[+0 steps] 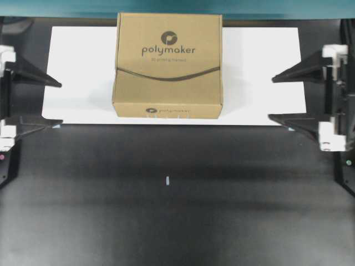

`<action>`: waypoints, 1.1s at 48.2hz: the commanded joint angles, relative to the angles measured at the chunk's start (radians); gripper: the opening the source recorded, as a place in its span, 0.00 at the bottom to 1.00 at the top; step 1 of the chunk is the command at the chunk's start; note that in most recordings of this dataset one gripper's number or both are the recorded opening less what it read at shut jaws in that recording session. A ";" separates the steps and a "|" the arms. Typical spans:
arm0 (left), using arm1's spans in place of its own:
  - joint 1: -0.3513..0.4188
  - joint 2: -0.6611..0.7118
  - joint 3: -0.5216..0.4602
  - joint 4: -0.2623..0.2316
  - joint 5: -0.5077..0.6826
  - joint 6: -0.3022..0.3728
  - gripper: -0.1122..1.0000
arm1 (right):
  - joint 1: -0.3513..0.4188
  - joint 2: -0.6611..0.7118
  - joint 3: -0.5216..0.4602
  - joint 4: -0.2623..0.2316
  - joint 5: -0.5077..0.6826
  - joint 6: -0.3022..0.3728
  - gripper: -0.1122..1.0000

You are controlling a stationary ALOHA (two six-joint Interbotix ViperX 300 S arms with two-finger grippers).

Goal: Place the cardboard box on the stand after clamping it between your arms.

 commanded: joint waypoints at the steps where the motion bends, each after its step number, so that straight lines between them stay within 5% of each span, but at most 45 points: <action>1: -0.009 -0.035 -0.002 0.000 -0.014 -0.006 0.84 | 0.031 -0.040 0.014 0.002 -0.017 0.009 0.84; 16: -0.012 -0.144 0.057 0.000 -0.037 -0.083 0.84 | 0.091 -0.190 0.089 0.002 -0.048 0.008 0.84; 53: -0.014 -0.186 0.097 0.000 -0.094 -0.089 0.81 | 0.092 -0.287 0.179 0.002 -0.130 0.009 0.84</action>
